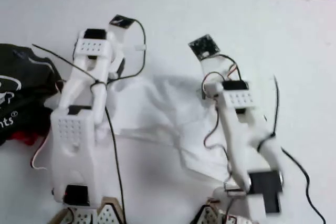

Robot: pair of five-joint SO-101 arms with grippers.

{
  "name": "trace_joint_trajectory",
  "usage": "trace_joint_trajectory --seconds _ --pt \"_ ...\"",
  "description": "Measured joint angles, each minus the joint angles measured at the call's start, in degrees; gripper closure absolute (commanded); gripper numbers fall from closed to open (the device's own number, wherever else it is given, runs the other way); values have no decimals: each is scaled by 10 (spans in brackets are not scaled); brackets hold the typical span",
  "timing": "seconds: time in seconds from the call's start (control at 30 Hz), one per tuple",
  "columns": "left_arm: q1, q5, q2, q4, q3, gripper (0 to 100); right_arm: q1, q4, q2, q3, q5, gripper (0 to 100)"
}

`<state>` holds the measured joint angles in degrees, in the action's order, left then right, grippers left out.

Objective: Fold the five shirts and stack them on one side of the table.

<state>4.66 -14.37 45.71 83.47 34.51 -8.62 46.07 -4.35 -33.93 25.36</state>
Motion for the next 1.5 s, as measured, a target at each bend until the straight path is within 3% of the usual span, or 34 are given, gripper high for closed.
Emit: trace_joint_trajectory --seconds 0.27,0.5,0.7,0.83,1.0,1.23,1.5 --pt "57 2 91 17 122 975 61 2 176 112 -1 978" --pt "60 2 149 67 254 975 74 98 278 264 1 978" --pt "62 -33 156 164 367 975 81 153 287 323 1 978" --pt "62 -38 152 179 377 975 82 156 243 301 1 978" --pt "60 -38 61 179 255 974 81 156 106 207 1 978" --pt "43 -38 -193 172 -57 974 62 156 -87 56 1 978" --pt "22 -54 -389 -11 -451 974 62 156 -208 -76 1 978"
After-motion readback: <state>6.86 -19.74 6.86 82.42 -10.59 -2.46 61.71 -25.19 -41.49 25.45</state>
